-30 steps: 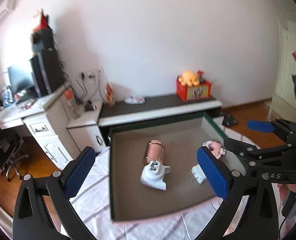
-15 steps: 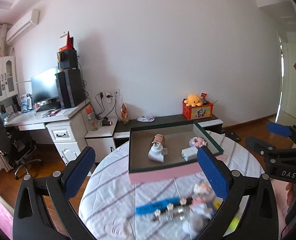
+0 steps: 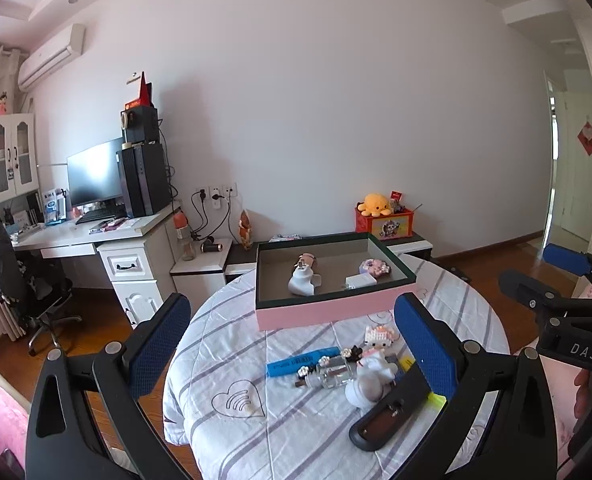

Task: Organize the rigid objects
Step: 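Withdraw both tools from the box toward the remaining items, then grasp the black remote with the left tool while the right tool grasps the yellow highlighter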

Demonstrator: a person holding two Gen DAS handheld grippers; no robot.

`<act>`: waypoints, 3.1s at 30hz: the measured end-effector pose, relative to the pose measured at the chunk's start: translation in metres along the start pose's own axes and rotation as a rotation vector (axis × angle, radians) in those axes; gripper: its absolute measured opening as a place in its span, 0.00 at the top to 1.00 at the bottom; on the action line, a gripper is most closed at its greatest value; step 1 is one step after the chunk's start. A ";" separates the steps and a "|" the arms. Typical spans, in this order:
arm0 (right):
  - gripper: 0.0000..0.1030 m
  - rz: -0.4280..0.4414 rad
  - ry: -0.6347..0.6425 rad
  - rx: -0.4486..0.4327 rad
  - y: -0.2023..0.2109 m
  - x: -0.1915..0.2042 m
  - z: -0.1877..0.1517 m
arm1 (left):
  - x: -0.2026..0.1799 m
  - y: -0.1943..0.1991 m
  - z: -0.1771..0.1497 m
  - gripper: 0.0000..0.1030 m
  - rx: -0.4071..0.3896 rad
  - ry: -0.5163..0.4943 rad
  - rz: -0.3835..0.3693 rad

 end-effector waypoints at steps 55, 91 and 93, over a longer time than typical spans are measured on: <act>0.13 0.098 0.014 0.365 -0.093 -0.019 -0.145 | -0.087 -0.105 -0.155 0.60 0.465 -0.023 -0.410; 0.74 0.251 0.046 0.401 -0.131 0.008 -0.130 | -0.093 -0.124 -0.131 0.83 0.418 0.016 -0.442; 0.74 0.253 0.043 0.396 -0.129 0.009 -0.128 | -0.092 -0.122 -0.128 0.83 0.409 0.013 -0.442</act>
Point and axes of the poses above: each gripper's, at about its wrist camera, not at the fingertips, and y roughly against the way its jaws point, x to its left, z to its top, the point moved 7 cm from there along -y, roughly the way its jaws point, and after that the axes turned 3 degrees about x, right-handed, at the moved point
